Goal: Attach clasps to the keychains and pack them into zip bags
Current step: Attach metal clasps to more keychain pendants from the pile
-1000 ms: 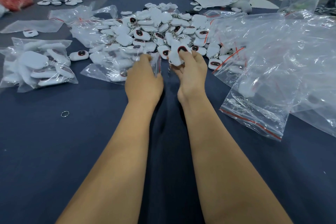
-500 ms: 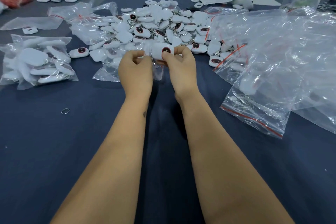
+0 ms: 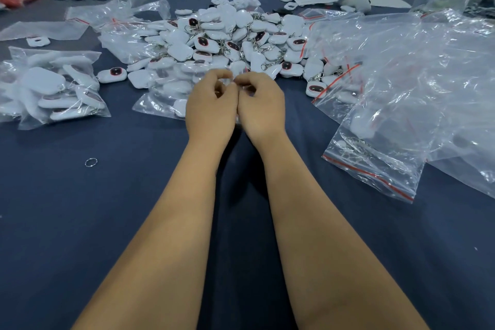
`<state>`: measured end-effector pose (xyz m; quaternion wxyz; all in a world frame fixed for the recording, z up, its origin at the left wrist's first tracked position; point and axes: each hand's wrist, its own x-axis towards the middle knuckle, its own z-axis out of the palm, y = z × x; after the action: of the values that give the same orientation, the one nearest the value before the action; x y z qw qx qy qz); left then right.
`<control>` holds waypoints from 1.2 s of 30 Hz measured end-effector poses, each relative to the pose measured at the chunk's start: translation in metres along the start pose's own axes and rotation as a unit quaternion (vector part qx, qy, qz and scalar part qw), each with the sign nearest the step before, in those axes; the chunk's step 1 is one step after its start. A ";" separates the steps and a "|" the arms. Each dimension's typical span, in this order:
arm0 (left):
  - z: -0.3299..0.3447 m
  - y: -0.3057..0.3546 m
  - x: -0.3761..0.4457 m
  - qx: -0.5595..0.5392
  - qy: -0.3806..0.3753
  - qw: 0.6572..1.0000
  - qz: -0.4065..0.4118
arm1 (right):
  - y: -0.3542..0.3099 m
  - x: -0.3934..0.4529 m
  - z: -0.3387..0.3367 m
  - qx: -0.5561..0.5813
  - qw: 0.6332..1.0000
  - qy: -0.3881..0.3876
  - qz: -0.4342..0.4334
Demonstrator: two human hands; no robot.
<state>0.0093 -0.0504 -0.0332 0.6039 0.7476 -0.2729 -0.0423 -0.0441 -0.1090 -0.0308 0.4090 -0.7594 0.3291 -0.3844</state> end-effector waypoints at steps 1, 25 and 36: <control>0.001 -0.002 0.001 0.032 -0.021 0.999 0.002 | 0.001 0.003 -0.004 0.006 1.000 0.029 0.009; 0.020 0.014 -0.014 -0.231 -0.111 0.966 -0.019 | 0.024 0.016 -0.031 -0.339 0.939 -0.012 0.047; 0.022 0.002 0.001 -0.248 -0.048 0.952 -0.172 | 0.017 0.015 -0.027 -0.341 0.935 -0.089 0.033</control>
<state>0.0004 -0.0708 -0.0373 0.7401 0.6071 -0.1494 -0.2476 -0.0633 -0.1387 -0.0310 0.1658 -0.8733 0.4270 -0.1662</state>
